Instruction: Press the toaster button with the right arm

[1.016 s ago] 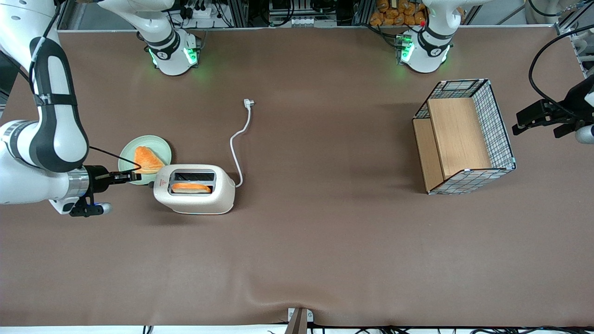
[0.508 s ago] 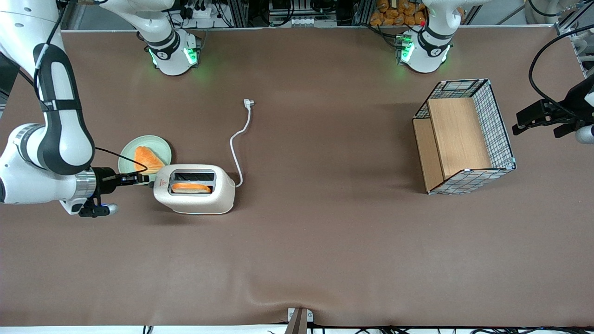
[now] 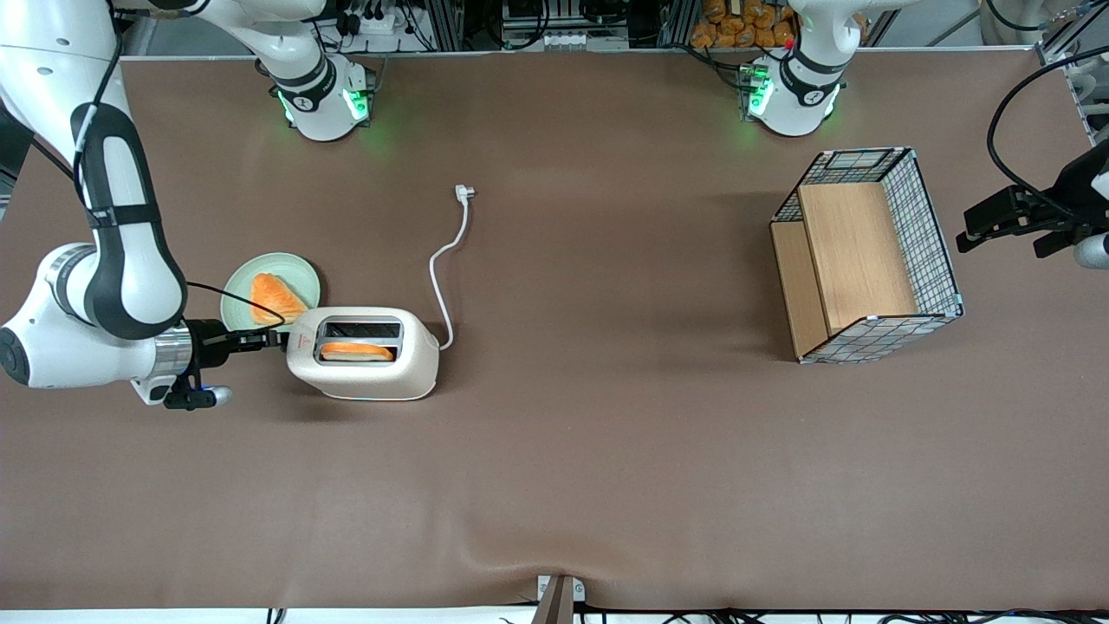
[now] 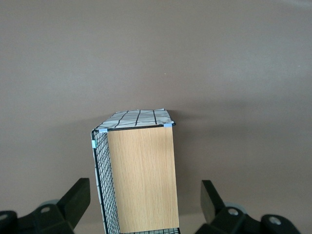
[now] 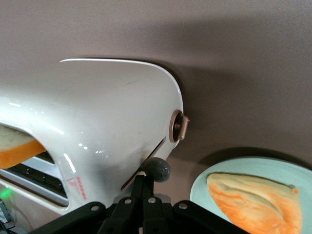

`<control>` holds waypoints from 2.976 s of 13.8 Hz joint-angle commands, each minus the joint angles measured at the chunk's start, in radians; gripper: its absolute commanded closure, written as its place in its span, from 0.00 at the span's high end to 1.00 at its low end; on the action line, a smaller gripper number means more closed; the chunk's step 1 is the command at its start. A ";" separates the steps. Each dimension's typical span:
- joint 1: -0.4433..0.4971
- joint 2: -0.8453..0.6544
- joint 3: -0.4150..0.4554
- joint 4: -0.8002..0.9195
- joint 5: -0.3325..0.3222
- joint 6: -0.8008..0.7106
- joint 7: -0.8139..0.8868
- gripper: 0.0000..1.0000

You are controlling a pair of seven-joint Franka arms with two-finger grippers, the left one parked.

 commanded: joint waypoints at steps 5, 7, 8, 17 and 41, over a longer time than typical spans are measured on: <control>-0.028 0.064 0.005 0.000 0.060 0.044 -0.090 0.00; -0.036 0.080 0.005 0.002 0.075 0.051 -0.113 0.00; -0.037 0.085 0.005 0.000 0.081 0.057 -0.124 0.00; -0.041 0.128 0.005 0.000 0.091 0.100 -0.141 0.00; 0.009 -0.016 -0.014 0.278 -0.248 -0.024 -0.063 1.00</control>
